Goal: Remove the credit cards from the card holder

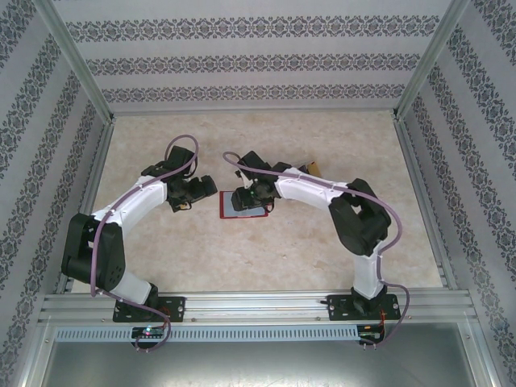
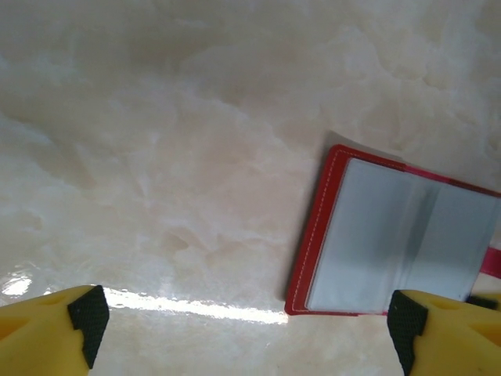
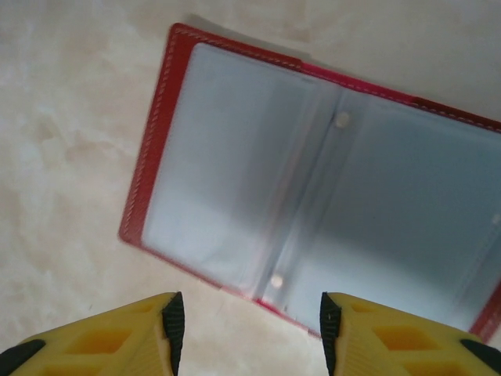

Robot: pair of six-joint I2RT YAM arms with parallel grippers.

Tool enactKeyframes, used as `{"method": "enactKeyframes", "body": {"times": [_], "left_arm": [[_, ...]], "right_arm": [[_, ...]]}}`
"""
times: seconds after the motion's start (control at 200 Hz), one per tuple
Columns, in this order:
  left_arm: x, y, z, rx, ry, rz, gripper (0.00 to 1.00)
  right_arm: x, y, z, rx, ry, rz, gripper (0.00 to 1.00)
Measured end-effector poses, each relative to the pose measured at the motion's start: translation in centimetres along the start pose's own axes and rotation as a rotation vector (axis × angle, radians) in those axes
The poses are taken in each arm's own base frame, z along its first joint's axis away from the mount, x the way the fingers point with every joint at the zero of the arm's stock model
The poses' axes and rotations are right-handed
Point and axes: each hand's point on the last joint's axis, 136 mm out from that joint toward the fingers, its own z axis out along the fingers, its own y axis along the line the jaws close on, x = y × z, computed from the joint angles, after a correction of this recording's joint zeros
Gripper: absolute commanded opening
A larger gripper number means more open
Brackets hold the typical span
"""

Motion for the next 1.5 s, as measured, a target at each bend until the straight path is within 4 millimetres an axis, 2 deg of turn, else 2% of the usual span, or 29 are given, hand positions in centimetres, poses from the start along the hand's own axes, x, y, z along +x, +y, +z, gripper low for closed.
{"method": "enactKeyframes", "body": {"times": [0.17, 0.38, 0.5, 0.724, 0.964, 1.094, 1.234, 1.499], "left_arm": [[0.2, -1.2, 0.1, 0.065, 0.020, -0.015, 0.69], [1.1, -2.5, 1.6, 0.149, 0.086, -0.039, 0.43], [1.8, -3.1, 2.6, 0.176, 0.126, -0.041, 0.36], [2.9, -4.3, 4.5, 0.204, 0.178, -0.020, 0.32], [4.6, -4.0, 7.2, 0.172, 0.257, -0.020, 0.28], [4.4, -4.3, 7.6, 0.173, 0.262, -0.018, 0.24], [4.0, -4.7, 7.7, 0.179, 0.260, -0.016, 0.24], [3.8, -5.0, 8.1, 0.180, 0.271, -0.018, 0.31]], "right_arm": [[-0.5, -0.5, 1.8, 0.021, 0.028, 0.030, 0.43], [0.1, -1.6, 2.5, 0.042, 0.059, 0.051, 0.40], [0.4, -1.9, 3.0, 0.049, 0.073, 0.056, 0.38], [0.3, -2.1, 3.0, 0.051, 0.073, 0.059, 0.36], [0.3, -2.1, 3.0, 0.052, 0.073, 0.060, 0.35], [0.3, -2.4, 3.0, 0.051, 0.074, 0.066, 0.34], [0.3, -2.5, 3.1, 0.047, 0.074, 0.069, 0.33], [0.3, -2.6, 3.1, 0.030, 0.079, 0.079, 0.33]]}}
